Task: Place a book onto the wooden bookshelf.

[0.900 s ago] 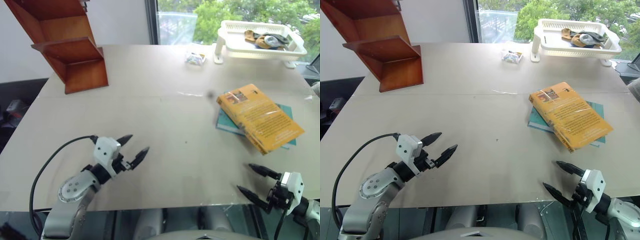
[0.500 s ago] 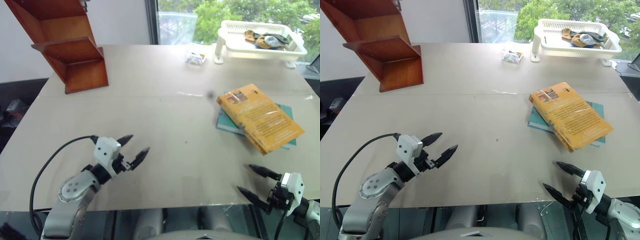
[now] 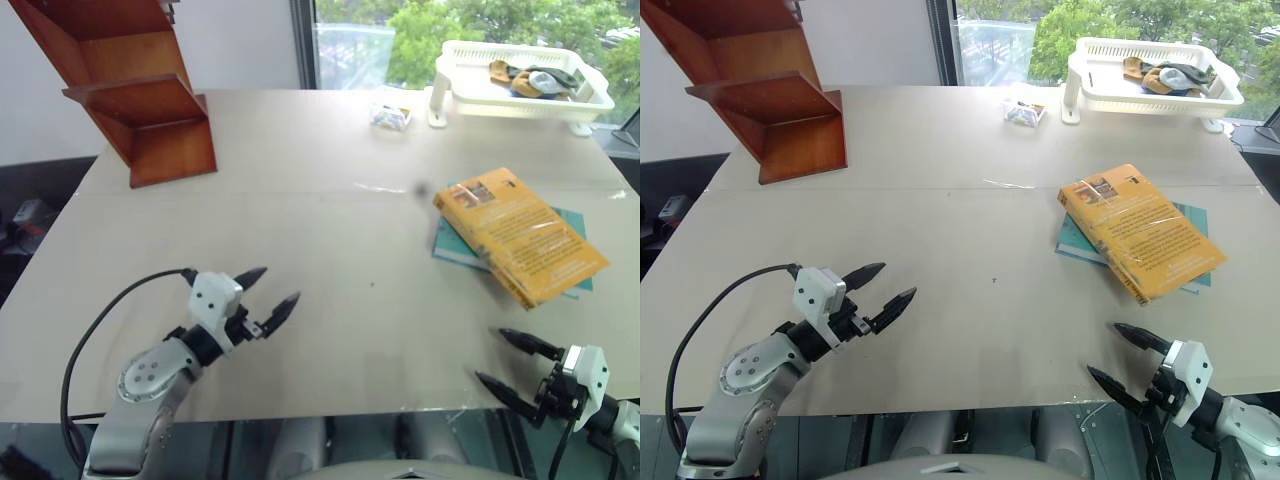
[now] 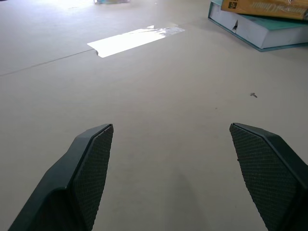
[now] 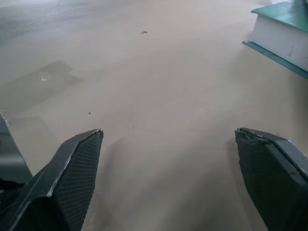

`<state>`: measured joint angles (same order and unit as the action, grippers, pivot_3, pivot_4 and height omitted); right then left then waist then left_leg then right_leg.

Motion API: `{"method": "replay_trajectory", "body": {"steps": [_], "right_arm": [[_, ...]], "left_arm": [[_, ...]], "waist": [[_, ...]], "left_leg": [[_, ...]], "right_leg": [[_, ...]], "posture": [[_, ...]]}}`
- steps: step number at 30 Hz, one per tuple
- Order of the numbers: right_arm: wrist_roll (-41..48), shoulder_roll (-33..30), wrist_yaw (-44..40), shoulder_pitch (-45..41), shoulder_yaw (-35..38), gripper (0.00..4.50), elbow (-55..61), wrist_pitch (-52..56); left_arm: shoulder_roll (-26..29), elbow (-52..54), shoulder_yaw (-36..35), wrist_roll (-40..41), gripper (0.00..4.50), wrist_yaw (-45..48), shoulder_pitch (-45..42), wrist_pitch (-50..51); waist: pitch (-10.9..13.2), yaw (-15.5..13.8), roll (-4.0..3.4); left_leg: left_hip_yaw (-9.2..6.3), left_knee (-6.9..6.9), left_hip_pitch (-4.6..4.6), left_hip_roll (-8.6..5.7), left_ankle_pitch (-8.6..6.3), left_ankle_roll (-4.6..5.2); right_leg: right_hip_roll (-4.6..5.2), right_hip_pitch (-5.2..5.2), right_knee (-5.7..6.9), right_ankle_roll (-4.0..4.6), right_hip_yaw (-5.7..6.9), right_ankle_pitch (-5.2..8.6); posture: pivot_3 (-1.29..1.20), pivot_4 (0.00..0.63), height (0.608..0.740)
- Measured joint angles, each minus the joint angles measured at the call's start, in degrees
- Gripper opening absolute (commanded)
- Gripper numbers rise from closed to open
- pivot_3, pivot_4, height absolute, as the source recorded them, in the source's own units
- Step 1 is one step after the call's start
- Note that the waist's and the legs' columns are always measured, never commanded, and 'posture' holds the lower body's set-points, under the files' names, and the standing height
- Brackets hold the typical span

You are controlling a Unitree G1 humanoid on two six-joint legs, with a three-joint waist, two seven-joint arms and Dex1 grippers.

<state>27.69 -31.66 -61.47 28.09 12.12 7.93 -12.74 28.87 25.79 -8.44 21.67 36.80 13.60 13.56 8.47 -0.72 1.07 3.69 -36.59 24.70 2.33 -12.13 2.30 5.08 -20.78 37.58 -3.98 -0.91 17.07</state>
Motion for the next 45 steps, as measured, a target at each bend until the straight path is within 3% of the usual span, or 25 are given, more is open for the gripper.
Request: {"method": "replay_trajectory", "body": {"steps": [11, 23, 32, 38, 45], "right_arm": [[2.7, 1.3, 3.5, -1.1, 2.6, 4.5, -1.8, 3.0], [5.6, 1.0, 12.8, -4.6, 11.3, 4.5, 1.8, 8.9], [16.5, -11.0, 6.2, -2.3, 27.7, 4.5, 1.4, 19.3], [18.1, -12.5, 12.2, -9.6, 30.2, 4.5, -5.2, 28.7], [17.0, -14.6, 24.9, -22.0, 28.5, 4.5, -7.9, 40.7]], "left_arm": [[0.2, -1.9, 0.0, 0.0, 4.06, 2.0, -2.7, -0.2], [7.7, -5.9, -1.2, 6.7, 4.06, 11.3, -14.4, 2.7], [8.8, -8.9, 0.4, 7.1, 4.06, 16.3, -18.4, 3.2], [10.3, -9.1, 1.2, 8.4, 4.06, 19.7, -21.2, 4.9], [18.8, -8.7, -0.6, 10.7, 4.06, 24.7, -25.5, 8.8]], "waist": [[0.0, 0.0, 0.0], [0.0, 0.1, -0.12], [0.1, -0.1, -0.15], [0.1, 0.3, -0.14], [0.1, 0.4, -0.25]], "left_leg": [[0.0, 0.0, -0.01, -0.01, 0.0, 0.0], [0.06, 0.01, 0.0, -0.02, 0.15, 0.25], [0.11, 0.03, -0.02, -0.05, 0.16, 0.29], [0.22, 0.02, -0.07, -0.01, 0.16, 0.29], [0.25, 0.02, -0.04, -0.03, 0.16, 0.29]], "right_leg": [[0.0, 0.0, 0.01, 0.0, 0.03, 0.0], [-0.08, 0.02, 0.04, -0.02, 0.03, -0.01], [-0.4, 0.04, 0.02, -0.03, 0.0, 0.0], [-0.47, 0.02, 0.07, -0.03, -0.13, -0.01], [-0.52, -0.04, 0.1, -0.2, -0.13, -0.08]], "posture": [[0.0, 0.15, 0.74], [0.0, 0.15, 0.74], [0.0, 0.15, 0.74], [0.0, 0.15, 0.74], [0.0, 0.15, 0.74]]}}
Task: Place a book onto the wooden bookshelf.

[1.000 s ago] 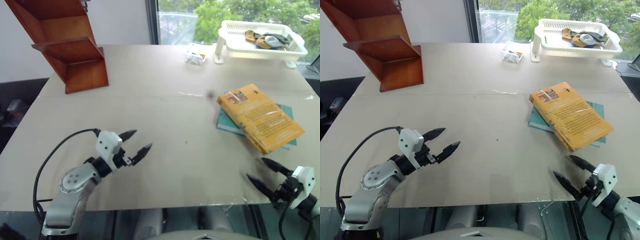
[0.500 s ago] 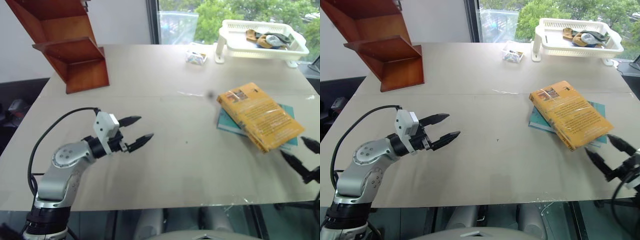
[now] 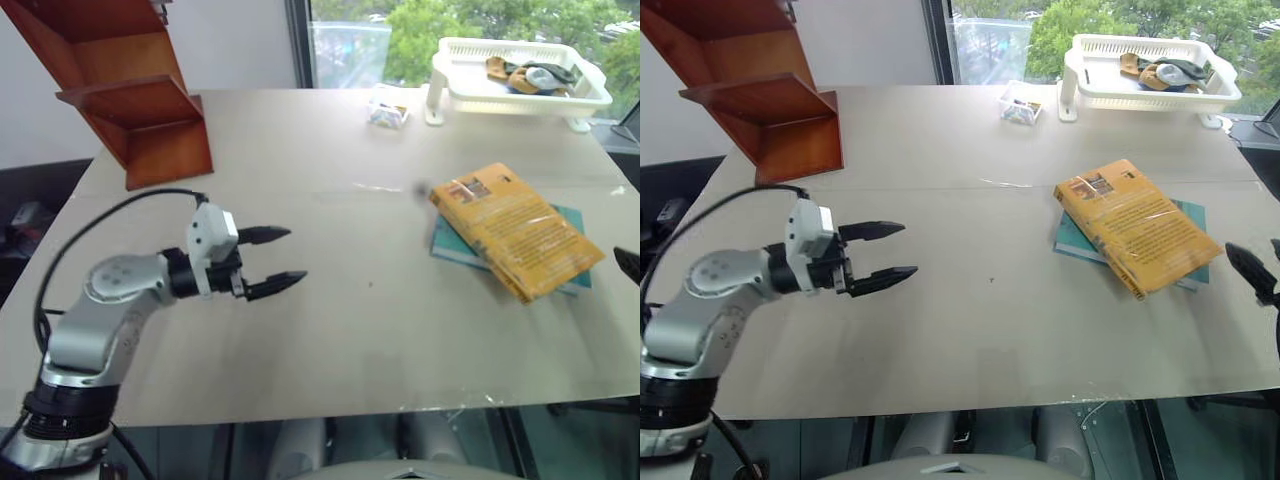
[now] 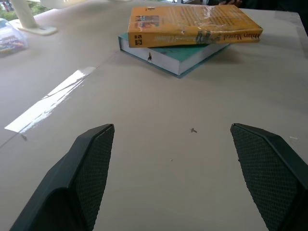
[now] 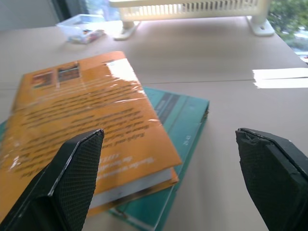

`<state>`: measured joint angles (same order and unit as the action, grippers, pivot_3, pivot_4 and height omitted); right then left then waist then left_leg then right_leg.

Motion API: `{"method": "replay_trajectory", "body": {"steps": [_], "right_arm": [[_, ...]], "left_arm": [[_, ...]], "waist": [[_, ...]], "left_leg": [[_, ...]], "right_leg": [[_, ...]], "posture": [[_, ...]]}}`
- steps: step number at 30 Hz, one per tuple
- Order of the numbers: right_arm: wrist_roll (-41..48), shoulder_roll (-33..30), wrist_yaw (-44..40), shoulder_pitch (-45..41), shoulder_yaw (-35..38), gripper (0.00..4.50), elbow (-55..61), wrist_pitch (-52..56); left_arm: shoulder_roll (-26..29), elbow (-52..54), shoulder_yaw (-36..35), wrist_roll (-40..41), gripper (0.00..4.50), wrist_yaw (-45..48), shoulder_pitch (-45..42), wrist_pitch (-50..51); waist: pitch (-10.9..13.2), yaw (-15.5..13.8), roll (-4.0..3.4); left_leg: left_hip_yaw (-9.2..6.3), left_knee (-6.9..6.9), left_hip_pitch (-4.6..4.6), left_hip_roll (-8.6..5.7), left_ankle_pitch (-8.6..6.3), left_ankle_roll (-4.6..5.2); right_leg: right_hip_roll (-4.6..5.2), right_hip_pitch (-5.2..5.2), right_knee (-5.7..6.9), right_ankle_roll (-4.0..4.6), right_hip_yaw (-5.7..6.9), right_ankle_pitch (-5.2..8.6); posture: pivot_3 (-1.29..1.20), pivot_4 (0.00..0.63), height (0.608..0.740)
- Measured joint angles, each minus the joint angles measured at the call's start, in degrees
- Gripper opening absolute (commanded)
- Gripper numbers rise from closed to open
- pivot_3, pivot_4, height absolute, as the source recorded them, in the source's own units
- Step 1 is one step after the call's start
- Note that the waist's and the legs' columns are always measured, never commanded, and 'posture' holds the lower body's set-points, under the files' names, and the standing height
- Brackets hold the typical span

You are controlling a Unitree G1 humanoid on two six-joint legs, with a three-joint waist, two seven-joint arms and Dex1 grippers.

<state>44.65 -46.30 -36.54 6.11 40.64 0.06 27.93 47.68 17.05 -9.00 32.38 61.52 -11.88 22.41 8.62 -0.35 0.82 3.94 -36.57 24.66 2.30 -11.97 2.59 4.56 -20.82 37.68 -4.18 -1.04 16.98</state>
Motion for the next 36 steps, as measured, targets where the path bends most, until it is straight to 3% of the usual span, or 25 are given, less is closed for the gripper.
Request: {"method": "replay_trajectory", "body": {"steps": [8, 16, 25, 31, 36], "right_arm": [[-2.9, -4.1, 6.5, -14.9, -0.4, 4.5, -4.7, 2.3], [-11.3, -8.5, -0.5, -21.1, -7.1, 4.5, -22.0, -0.7], [-13.8, -10.8, -8.8, -28.7, -12.7, 4.5, -35.2, 5.5], [-18.7, -10.8, -11.0, -28.1, -15.3, 4.5, -37.4, -2.3], [-21.1, -10.8, -16.1, -30.8, -15.3, 4.5, -46.3, -14.6]], "left_arm": [[0.4, -0.1, -0.5, 0.4, 4.06, -0.5, -1.5, 0.7], [0.3, -0.3, 0.2, 0.3, 4.06, -0.5, -3.7, 0.8], [0.5, -0.5, 0.7, 0.3, 4.06, -0.1, -7.6, 1.0], [0.9, -0.8, 0.4, 1.1, 4.06, 0.0, -9.4, 3.2], [0.8, -0.9, -0.2, 1.5, 4.06, -1.1, -8.0, 4.7]], "waist": [[0.1, -0.3, -0.01], [0.1, 0.0, -0.02], [0.1, 1.0, -0.04], [0.1, 1.0, -0.08], [0.1, 1.2, -0.09]], "left_leg": [[0.05, 0.0, 0.06, -0.02, 0.0, 0.0], [0.15, 0.0, 0.05, -0.06, 0.0, 0.01], [0.17, 0.0, 0.06, -0.02, 0.0, 0.0], [0.21, 0.0, 0.07, -0.02, 0.0, 0.0], [0.23, 0.0, 0.04, -0.01, 0.01, -0.01]], "right_leg": [[-0.12, -0.06, -0.01, -0.1, -0.02, -0.03], [-0.23, -0.12, 0.02, -0.14, -0.18, -0.02], [-0.35, -0.15, 0.02, -0.14, -0.26, -0.02], [-0.36, -0.18, 0.02, -0.16, -0.31, -0.01], [-0.38, -0.17, 0.03, -0.16, -0.33, -0.01]], "posture": [[0.0, 0.15, 0.74], [0.0, 0.15, 0.74], [0.0, 0.15, 0.74], [0.0, 0.15, 0.74], [0.0, 0.15, 0.74]]}}
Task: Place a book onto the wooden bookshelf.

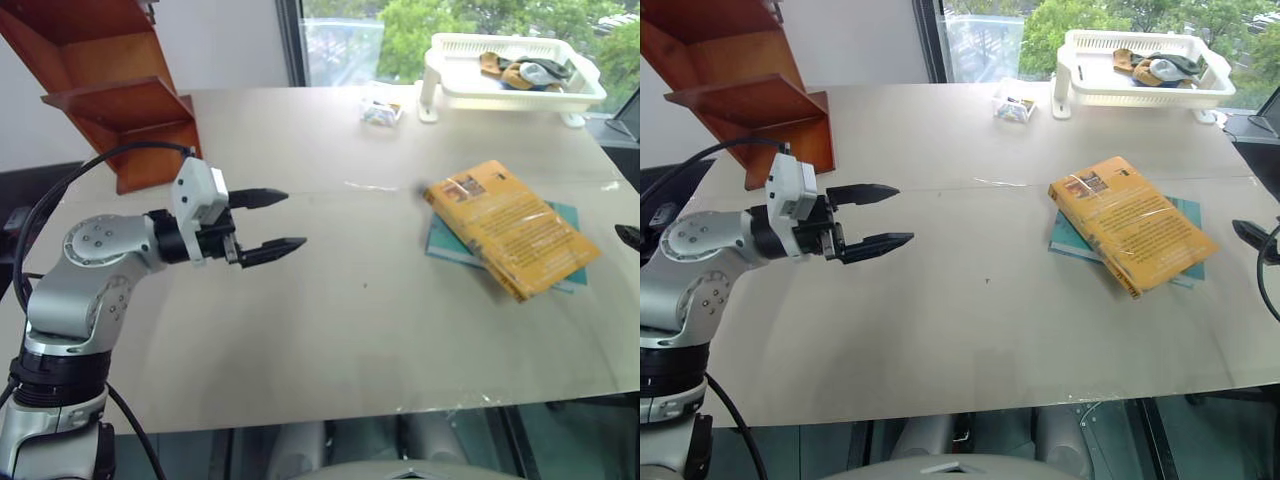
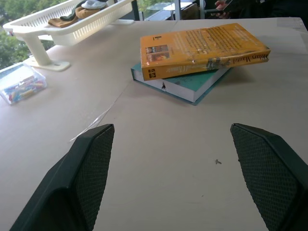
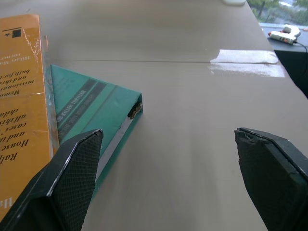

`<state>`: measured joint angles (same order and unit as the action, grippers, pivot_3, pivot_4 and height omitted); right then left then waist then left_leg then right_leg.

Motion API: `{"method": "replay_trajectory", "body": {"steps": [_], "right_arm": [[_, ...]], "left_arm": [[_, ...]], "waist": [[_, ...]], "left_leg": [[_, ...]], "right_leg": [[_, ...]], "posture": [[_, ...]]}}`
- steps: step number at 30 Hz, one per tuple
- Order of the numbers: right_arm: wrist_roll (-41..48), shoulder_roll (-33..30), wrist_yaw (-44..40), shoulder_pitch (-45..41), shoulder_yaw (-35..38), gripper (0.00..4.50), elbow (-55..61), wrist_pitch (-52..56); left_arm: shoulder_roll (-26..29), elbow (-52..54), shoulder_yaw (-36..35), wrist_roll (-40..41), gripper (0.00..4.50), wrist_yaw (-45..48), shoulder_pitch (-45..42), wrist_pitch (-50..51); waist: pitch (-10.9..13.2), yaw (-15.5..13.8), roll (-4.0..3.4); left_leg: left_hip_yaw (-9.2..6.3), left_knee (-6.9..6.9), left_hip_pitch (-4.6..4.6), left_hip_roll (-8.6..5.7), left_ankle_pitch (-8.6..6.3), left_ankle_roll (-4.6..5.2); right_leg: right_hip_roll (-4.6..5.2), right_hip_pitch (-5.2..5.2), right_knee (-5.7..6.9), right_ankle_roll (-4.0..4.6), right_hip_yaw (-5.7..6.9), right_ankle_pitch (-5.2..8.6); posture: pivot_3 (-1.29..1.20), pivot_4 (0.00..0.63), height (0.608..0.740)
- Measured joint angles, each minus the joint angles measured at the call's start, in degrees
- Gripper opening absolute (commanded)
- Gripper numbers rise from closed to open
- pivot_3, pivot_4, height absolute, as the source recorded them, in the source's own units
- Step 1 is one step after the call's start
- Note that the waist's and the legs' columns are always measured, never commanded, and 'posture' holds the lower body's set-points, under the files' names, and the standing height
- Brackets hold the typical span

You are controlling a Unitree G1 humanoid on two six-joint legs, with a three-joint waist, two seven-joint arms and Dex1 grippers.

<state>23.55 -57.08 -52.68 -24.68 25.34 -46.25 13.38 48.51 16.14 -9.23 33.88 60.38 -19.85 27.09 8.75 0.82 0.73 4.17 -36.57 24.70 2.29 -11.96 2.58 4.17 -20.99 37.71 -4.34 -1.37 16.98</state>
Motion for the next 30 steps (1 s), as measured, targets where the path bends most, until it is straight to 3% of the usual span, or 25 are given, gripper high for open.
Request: {"method": "replay_trajectory", "body": {"steps": [7, 13, 30], "right_arm": [[-3.4, 0.1, -3.2, -7.6, -1.8, 4.5, -15.5, -5.5], [-6.3, 2.4, -2.9, -12.3, -3.7, 4.5, -20.7, -7.5], [-9.0, 9.9, -5.9, -17.4, -8.6, 4.5, -19.1, -2.5]], "left_arm": [[0.0, -1.7, 1.0, -2.0, 4.06, 0.5, -0.2, -1.0], [0.0, -1.9, 1.1, -2.4, 4.06, 0.9, -2.2, -1.0], [0.8, -1.0, -1.6, -2.6, 4.06, -0.5, 0.5, 0.0]], "waist": [[0.0, 0.1, -0.02], [0.0, 0.1, -0.01], [0.1, 0.2, 0.03]], "left_leg": [[0.05, 0.0, -0.01, 0.0, 0.01, -0.01], [0.05, 0.0, -0.02, 0.01, 0.1, -0.18], [0.03, -0.02, -0.04, 0.05, 0.11, -0.19]], "right_leg": [[-0.01, -0.01, 0.01, 0.01, -0.04, 0.0], [-0.02, 0.0, 0.01, 0.01, -0.04, 0.0], [-0.03, 0.01, 0.07, 0.01, -0.03, -0.01]], "posture": [[0.0, 0.15, 0.74], [0.0, 0.15, 0.74], [0.0, 0.15, 0.74]]}}
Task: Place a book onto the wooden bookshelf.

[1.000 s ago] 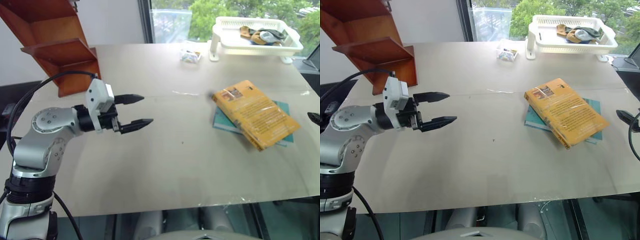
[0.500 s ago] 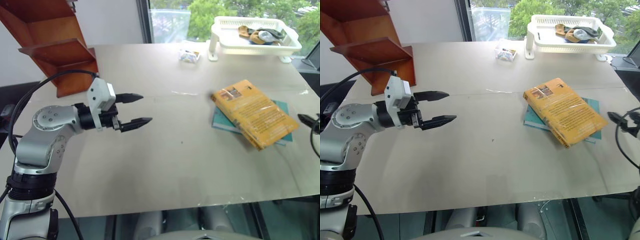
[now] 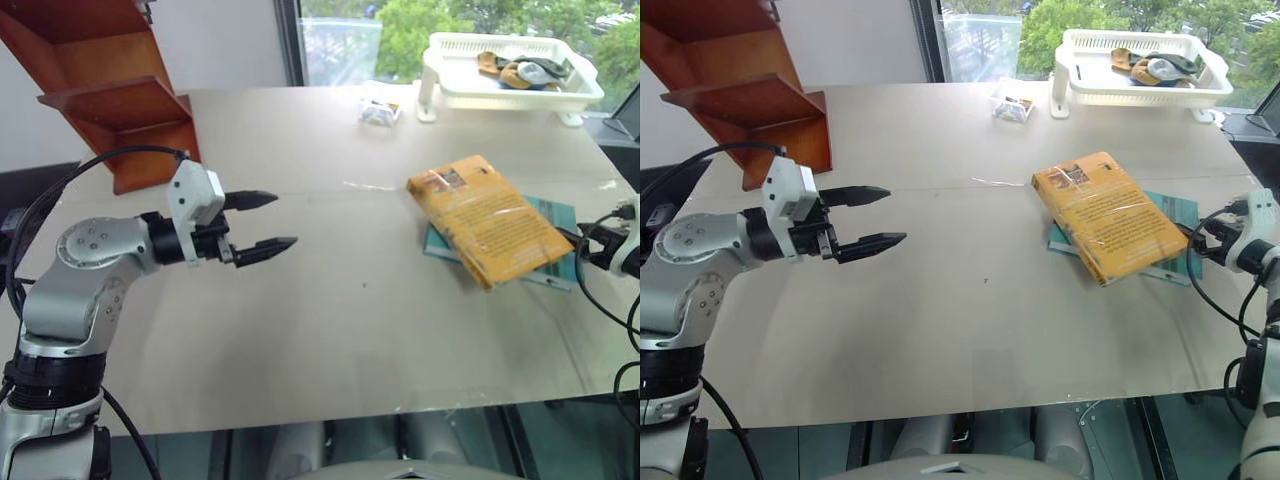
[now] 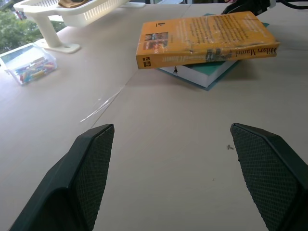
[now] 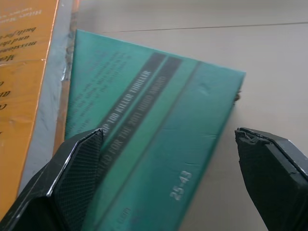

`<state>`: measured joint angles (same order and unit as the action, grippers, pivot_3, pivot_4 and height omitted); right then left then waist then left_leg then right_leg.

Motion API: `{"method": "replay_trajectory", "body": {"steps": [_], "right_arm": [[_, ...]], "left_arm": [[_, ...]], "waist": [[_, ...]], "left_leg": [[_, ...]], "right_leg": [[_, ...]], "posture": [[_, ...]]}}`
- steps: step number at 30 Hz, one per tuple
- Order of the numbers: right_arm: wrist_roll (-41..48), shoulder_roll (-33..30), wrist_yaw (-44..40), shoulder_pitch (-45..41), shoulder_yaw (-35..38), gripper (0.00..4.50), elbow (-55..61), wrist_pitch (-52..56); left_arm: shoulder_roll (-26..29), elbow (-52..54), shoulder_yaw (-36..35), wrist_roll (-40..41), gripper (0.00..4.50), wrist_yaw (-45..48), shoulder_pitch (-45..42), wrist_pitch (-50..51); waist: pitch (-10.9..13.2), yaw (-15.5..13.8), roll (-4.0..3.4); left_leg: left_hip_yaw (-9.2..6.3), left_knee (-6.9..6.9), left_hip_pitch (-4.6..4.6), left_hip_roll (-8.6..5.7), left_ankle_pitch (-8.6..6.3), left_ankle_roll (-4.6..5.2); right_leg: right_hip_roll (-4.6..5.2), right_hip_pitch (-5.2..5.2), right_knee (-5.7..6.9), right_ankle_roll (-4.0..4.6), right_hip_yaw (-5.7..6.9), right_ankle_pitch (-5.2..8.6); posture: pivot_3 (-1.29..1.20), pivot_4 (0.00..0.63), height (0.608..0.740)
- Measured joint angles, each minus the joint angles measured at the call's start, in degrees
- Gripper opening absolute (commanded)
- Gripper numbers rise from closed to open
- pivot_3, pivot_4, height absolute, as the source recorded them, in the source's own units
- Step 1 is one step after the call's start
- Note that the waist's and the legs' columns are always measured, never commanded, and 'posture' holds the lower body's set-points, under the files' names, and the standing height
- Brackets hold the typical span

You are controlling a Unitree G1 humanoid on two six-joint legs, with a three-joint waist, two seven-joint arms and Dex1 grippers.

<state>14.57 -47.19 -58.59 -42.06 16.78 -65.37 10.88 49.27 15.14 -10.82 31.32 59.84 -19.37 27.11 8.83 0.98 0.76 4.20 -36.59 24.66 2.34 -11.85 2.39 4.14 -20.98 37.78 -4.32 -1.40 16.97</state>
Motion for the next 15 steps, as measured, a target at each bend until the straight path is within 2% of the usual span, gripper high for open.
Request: {"method": "replay_trajectory", "body": {"steps": [5, 15], "right_arm": [[1.2, 1.6, -2.1, -0.2, 0.0, 4.5, 2.2, 4.8], [3.7, 6.3, -5.0, 5.6, -0.6, 4.5, 15.1, 9.4]], "left_arm": [[0.1, 0.0, 0.0, -0.1, 4.06, -0.3, 0.0, 0.0], [0.1, 0.1, -0.1, -0.7, 4.06, -0.3, 0.6, -1.3]], "waist": [[0.0, 0.1, 0.0], [0.0, 0.0, 0.0]], "left_leg": [[0.0, -0.01, -0.01, 0.0, 0.0, 0.01], [-0.01, -0.01, 0.0, 0.01, -0.01, 0.01]], "right_leg": [[0.0, -0.01, 0.04, 0.0, -0.01, 0.0], [-0.01, -0.03, 0.07, 0.0, 0.01, 0.0]], "posture": [[0.0, 0.15, 0.74], [0.0, 0.15, 0.74]]}}
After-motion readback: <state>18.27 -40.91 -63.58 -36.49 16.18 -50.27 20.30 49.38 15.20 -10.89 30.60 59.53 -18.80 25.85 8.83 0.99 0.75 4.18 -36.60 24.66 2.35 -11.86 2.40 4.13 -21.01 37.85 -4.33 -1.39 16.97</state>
